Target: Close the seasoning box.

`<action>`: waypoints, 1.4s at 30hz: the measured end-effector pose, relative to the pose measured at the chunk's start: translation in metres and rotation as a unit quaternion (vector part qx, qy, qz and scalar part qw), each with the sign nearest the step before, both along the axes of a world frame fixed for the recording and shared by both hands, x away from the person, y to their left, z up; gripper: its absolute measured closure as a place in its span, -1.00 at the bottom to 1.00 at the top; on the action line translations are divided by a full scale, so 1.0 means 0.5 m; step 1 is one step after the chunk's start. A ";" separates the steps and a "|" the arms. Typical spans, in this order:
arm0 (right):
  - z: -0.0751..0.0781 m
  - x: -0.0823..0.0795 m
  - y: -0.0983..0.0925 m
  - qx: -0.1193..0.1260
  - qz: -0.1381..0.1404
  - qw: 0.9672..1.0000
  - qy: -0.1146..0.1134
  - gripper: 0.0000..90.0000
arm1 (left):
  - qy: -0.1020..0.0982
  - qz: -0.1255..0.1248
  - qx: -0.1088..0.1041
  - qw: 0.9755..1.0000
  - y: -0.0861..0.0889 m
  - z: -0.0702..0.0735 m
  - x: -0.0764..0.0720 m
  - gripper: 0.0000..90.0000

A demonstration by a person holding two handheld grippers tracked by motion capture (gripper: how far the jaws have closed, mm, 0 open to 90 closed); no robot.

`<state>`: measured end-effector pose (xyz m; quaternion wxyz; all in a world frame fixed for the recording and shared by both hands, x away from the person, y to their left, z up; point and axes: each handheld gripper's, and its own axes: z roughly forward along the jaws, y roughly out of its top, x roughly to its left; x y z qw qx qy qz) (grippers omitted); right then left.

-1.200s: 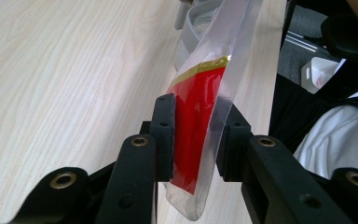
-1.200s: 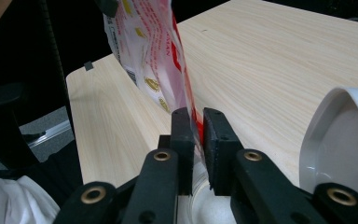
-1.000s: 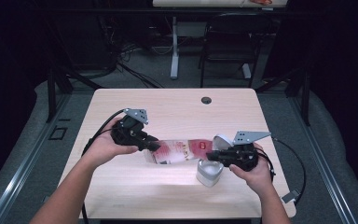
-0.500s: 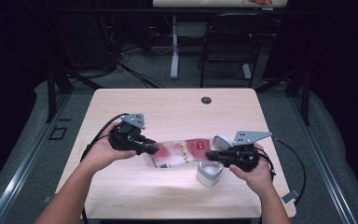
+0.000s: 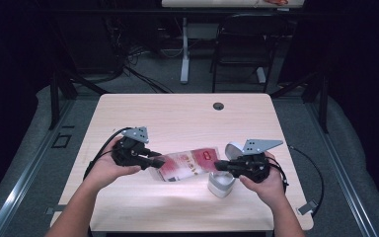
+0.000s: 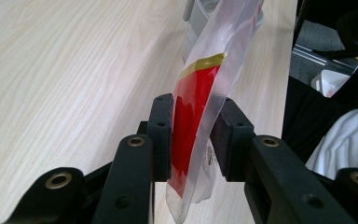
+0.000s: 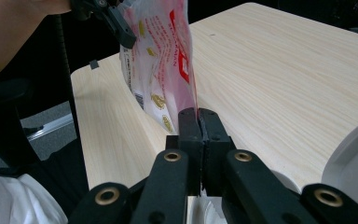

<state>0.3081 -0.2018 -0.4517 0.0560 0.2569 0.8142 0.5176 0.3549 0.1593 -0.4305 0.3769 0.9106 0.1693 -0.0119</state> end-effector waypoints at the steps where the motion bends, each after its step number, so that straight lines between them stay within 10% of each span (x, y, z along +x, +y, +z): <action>1: 0.000 0.000 0.001 0.000 0.000 1.000 0.000 0.99 | 0.001 0.001 -0.001 1.000 0.001 -0.003 -0.002 0.57; 42: 0.013 -0.013 0.053 -0.047 0.013 0.998 -0.027 1.00 | 0.004 0.042 -0.013 0.999 0.024 -0.096 -0.022 0.35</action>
